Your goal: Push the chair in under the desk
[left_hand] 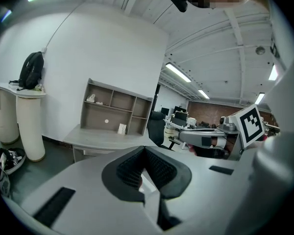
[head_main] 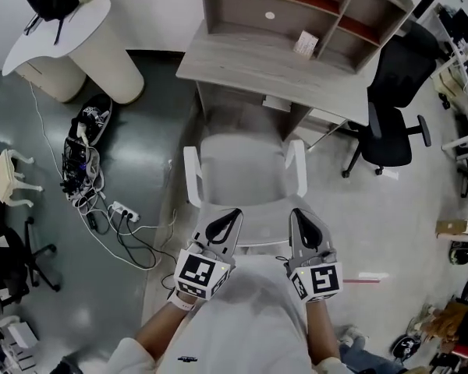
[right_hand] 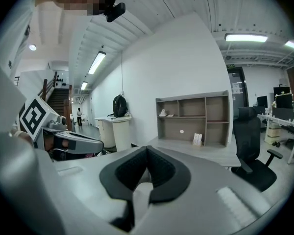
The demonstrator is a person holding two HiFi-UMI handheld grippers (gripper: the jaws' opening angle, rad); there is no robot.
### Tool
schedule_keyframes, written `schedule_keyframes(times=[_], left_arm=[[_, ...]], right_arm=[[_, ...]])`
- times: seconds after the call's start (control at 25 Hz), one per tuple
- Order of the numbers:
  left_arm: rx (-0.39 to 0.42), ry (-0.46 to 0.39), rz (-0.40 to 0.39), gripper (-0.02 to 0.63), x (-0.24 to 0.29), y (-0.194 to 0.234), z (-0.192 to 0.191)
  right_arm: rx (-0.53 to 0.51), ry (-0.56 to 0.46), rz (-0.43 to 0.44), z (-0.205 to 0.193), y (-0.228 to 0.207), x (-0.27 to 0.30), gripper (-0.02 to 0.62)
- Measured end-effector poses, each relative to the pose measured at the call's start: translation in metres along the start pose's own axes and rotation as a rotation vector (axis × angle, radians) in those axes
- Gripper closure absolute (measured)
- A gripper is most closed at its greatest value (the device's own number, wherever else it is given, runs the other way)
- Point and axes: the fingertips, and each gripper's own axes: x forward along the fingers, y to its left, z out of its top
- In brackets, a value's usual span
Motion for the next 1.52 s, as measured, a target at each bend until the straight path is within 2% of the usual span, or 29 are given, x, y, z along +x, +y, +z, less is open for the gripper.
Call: schedule_keyframes(times=[0.2,0.4,0.48,0.68,0.88,1.12,1.28,1.52], left_arm=[[0.021,0.042,-0.014,0.6,0.008,-0.003,-0.007],[0.069,0.115,-0.032,0.598,0.018,-0.016,-0.03],[0.084,0.145,-0.05,0.598,0.021,-0.021,-0.039],[0.115,0.244,-0.109,0.597,0.027,-0.03,-0.072],[0.173,0.355,-0.189,0.497,0.029,-0.042,-0.103],[0.217,0.455,-0.286,0.452,0.025,-0.055,-0.139],[0.238,0.518,-0.316,0.425,0.024,-0.057,-0.16],[0.393,0.61,-0.381,0.419,0.025,-0.063,-0.189]], right_arm=[[-0.03,0.038,0.093,-0.006,0.001,0.01,0.584],[-0.061,0.123,0.191,-0.03,-0.004,0.011,0.583],[-0.06,0.15,0.236,-0.037,-0.002,0.011,0.523],[-0.092,0.206,0.386,-0.057,0.012,0.009,0.49],[-0.147,0.284,0.531,-0.082,0.029,0.007,0.443],[-0.178,0.361,0.634,-0.113,0.04,-0.001,0.423],[-0.229,0.438,0.72,-0.141,0.048,-0.013,0.419],[-0.319,0.501,0.788,-0.173,0.053,-0.026,0.4]])
